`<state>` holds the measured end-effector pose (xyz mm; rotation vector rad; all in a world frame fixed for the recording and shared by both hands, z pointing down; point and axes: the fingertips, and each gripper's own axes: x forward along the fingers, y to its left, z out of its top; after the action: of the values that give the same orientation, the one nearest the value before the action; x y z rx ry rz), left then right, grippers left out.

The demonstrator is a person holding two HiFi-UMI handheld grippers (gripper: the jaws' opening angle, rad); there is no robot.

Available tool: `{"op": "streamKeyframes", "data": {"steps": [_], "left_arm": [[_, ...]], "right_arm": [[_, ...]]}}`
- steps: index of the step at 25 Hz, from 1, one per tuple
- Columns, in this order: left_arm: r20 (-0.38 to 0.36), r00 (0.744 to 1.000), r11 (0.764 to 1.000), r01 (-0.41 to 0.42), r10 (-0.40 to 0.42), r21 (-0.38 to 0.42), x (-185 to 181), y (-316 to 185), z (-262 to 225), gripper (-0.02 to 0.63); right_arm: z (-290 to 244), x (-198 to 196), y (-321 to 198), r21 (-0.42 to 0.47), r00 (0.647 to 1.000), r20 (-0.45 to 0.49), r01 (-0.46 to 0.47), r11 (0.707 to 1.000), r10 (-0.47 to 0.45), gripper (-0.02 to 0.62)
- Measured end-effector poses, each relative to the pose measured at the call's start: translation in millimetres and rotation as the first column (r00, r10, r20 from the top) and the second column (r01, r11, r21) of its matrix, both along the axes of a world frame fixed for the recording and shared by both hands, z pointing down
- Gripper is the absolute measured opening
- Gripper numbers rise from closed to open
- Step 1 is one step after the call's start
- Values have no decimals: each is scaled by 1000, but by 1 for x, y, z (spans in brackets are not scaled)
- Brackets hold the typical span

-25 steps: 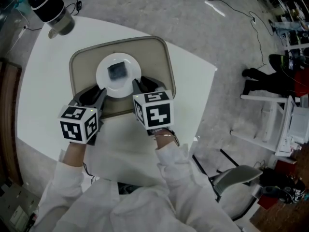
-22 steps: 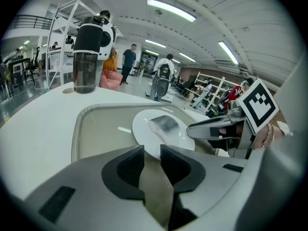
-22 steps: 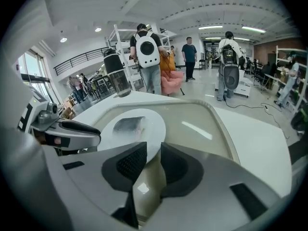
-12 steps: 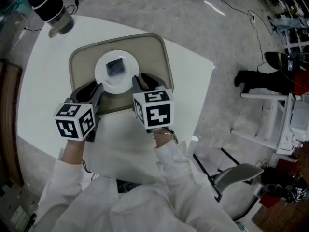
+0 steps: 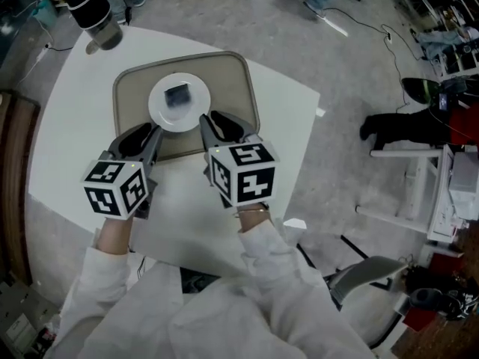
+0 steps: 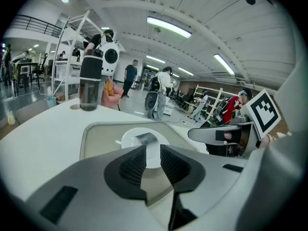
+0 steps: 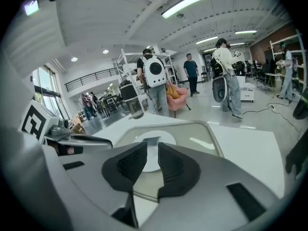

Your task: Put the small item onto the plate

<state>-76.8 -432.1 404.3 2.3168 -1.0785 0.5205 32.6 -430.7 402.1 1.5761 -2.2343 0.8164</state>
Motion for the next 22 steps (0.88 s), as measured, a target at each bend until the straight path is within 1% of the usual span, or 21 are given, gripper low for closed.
{"op": "streamKeyframes", "data": {"steps": [2, 5, 7, 11, 15, 20, 22], "left_arm": [[-11, 1000, 1000, 6, -6, 23, 2, 11, -11, 94], [-46, 999, 998, 11, -8, 60, 5, 26, -26, 94], [-75, 997, 995, 15, -8, 95, 8, 37, -38, 94], [-112, 993, 987, 41, -23, 156, 12, 75, -66, 71], [-155, 988, 976, 55, -23, 209, 23, 124, -87, 42], [-223, 974, 967, 80, -25, 240, 38, 180, -103, 22], [-245, 969, 965, 83, -21, 249, 43, 203, -109, 15]], "right_arm": [[-13, -1, 9, 35, 1000, 18, 16, 999, -17, 67], [-33, -7, 25, 96, 996, 51, 62, 993, -67, 46], [-47, -11, 40, 135, 992, 72, 96, 986, -107, 40], [-74, -15, 86, 195, 981, 72, 163, 967, -180, 31], [-95, -19, 135, 260, 950, 135, 239, 936, -280, 25], [-117, -16, 185, 319, 923, 86, 330, 888, -374, 21], [-124, -15, 206, 332, 915, 78, 351, 875, -397, 21]]}}
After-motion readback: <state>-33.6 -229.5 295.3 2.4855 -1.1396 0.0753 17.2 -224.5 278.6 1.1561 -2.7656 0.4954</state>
